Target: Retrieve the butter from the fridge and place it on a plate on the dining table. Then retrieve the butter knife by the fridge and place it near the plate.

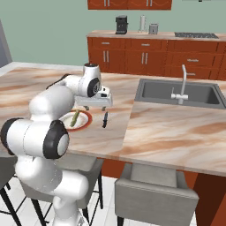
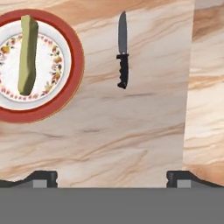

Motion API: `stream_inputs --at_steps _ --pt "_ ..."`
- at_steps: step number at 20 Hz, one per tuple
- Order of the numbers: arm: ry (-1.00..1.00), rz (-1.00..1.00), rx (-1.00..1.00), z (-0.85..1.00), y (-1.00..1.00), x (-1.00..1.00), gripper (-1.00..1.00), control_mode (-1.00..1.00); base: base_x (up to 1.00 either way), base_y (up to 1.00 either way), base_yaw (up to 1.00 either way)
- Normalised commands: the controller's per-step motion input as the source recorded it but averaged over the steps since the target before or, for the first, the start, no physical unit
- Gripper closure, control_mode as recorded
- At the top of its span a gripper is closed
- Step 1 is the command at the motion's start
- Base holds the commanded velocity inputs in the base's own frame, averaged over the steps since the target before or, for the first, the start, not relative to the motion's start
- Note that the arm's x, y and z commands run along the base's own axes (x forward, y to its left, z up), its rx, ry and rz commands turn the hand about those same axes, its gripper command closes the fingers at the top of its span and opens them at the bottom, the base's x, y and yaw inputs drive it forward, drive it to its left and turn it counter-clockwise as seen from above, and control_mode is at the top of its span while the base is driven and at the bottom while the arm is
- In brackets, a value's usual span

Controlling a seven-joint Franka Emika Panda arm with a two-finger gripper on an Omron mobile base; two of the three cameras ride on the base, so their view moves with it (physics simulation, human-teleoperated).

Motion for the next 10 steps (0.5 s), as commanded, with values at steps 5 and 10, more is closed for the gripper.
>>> stream_inputs --at_steps 5,10 --pt "-0.04 0.02 -0.05 0.57 0.32 -0.76 -1.00 -1.00 0.00 0.00 0.00" --pt "0.15 0.00 0.00 0.44 0.37 -0.35 -1.00 -1.00 0.00 0.00 0.00"
